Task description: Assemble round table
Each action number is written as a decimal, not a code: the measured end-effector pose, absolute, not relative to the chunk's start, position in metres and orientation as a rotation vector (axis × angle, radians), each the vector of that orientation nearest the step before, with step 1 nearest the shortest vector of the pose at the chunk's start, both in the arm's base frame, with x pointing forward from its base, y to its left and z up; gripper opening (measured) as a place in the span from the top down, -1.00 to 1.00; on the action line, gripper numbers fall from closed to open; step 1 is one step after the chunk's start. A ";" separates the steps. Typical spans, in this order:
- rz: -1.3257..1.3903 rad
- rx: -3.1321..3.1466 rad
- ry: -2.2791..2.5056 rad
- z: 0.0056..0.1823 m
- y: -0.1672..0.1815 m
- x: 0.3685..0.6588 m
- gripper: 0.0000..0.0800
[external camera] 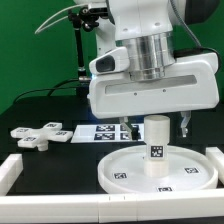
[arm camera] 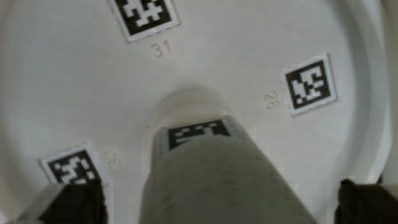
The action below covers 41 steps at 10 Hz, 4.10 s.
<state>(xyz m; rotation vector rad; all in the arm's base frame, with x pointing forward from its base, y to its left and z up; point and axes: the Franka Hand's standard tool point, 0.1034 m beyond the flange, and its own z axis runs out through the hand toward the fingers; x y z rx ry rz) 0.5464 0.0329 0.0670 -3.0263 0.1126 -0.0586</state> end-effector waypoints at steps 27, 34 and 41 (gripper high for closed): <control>0.063 -1.576 -2.853 0.072 0.034 0.558 -0.62; 0.079 -1.534 -2.873 0.070 0.031 0.556 -0.02; 0.103 -2.218 -2.364 0.067 0.027 0.553 -0.02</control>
Offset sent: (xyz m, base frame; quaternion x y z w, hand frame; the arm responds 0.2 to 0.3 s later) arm 0.0000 0.0000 0.0000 0.0000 0.0000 -0.1938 0.9810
